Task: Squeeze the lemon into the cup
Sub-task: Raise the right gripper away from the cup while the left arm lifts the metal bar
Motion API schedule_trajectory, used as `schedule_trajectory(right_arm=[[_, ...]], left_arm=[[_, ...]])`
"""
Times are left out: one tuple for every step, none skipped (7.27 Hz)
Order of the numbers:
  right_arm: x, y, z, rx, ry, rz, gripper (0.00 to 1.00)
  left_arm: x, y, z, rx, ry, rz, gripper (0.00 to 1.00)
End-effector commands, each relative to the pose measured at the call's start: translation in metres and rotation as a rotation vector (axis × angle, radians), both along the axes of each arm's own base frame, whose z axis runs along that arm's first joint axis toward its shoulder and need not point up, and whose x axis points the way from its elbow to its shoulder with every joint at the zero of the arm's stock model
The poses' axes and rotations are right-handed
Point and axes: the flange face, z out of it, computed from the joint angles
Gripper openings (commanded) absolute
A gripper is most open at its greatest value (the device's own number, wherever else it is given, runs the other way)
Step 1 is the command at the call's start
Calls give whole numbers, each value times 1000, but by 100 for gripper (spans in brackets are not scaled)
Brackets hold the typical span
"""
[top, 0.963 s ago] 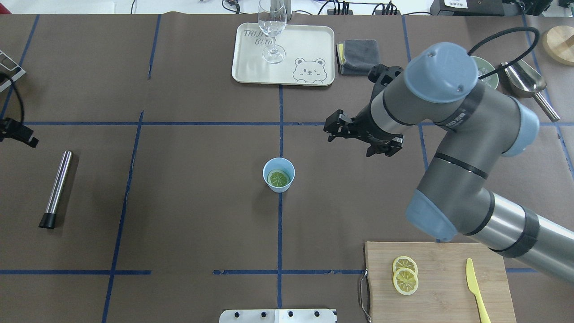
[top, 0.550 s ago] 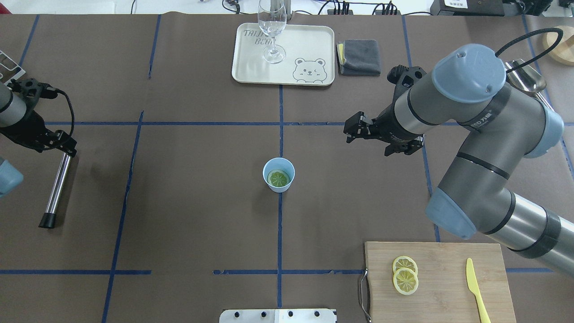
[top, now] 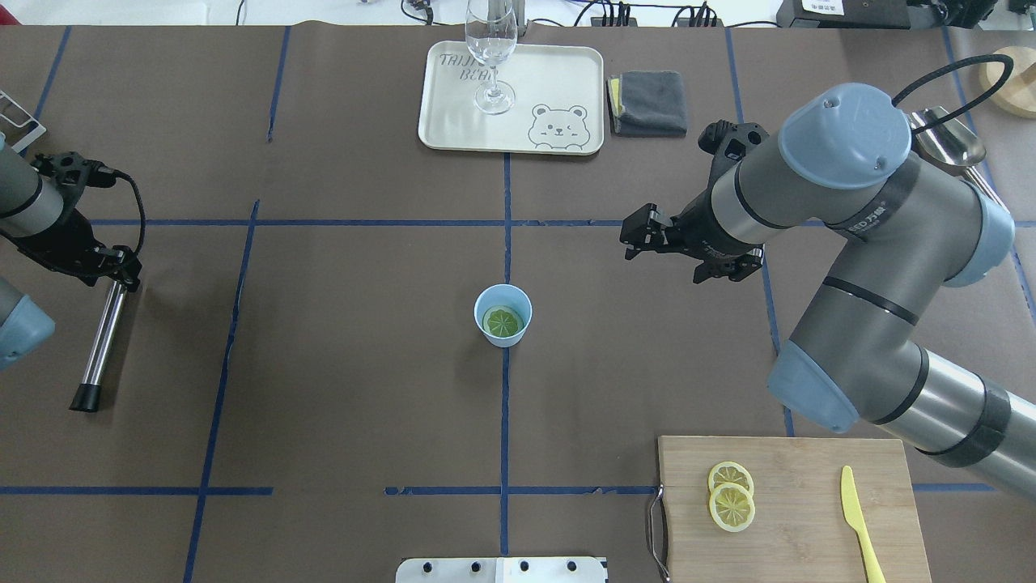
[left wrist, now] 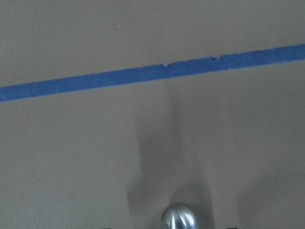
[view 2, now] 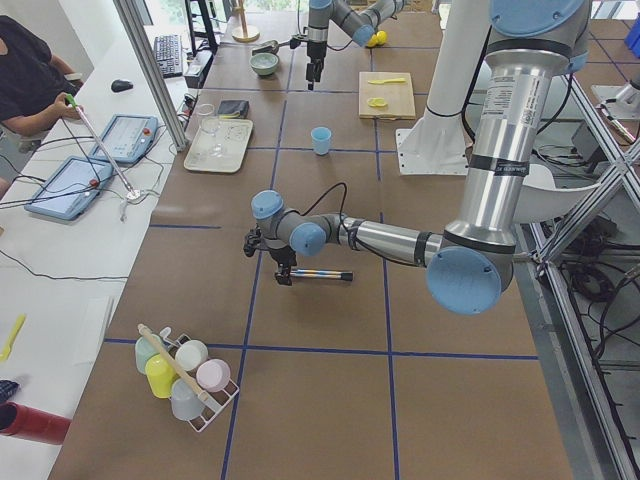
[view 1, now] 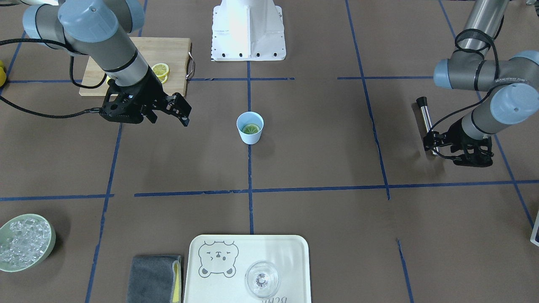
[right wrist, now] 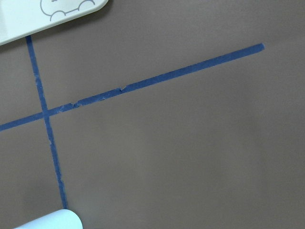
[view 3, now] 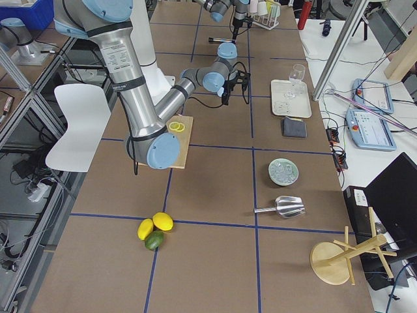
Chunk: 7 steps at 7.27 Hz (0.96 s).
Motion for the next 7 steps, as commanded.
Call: schedule_trajectory(right_arm=[[-1,-1,1,-2,1,0,100],[-1,-1,2,-2,3,-1,100],[-1,-1,1,-3,1,-2,100],[-1,0,-2,-2,-3,-2,100],[-1,0,-6,2,-9,-1,100],[2,1,-10,7,-17,-1,100],[5,2,-14,13,-26,0,100]], left_arm=[[2,1,2,-10,-5,2,34],[3,2,1,-10,-5,3,27],[3,2,2,-11,-6,5,5],[4,2,-4,-3,1,6,0],[0,5,-23,29,21,3,0],[-6,10,-58,91,55,6,0],[-9,14,-95,148,86,6,0]])
